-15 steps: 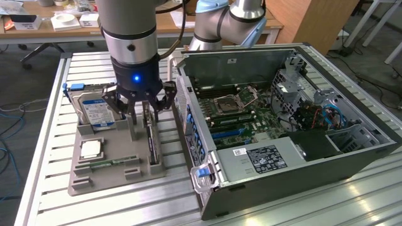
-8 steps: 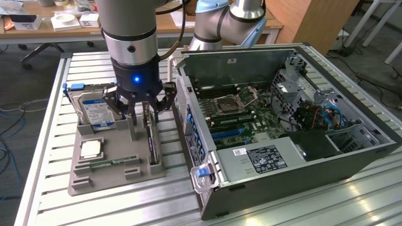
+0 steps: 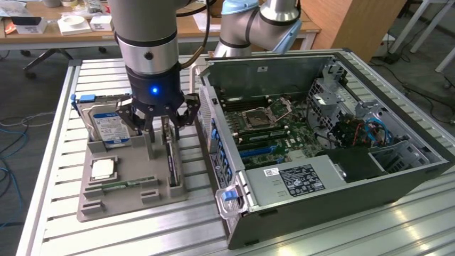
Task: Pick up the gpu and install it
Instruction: 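Pick up the gpu and move the gpu toward the slot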
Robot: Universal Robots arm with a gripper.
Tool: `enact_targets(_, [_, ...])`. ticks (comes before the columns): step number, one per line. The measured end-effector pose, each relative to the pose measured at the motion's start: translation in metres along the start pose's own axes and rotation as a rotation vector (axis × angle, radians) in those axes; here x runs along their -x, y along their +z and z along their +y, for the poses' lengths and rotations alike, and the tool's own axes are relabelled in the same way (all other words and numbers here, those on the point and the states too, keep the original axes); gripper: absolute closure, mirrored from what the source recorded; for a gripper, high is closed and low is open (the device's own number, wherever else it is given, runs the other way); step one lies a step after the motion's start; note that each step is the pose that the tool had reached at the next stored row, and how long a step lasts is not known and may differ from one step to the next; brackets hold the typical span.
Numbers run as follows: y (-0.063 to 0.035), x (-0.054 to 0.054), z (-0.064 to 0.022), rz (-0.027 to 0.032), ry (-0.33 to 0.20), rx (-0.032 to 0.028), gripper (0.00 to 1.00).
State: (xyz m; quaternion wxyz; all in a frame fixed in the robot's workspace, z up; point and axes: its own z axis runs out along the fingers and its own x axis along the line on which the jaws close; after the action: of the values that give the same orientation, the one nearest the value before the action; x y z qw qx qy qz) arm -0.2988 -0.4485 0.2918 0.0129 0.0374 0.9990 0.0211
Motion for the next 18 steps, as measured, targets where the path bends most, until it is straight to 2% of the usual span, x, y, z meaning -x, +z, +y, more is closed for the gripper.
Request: enact_targets(18, [0.0017,0.0000,-0.0014,0.0001,0.000,-0.0001,0.47])
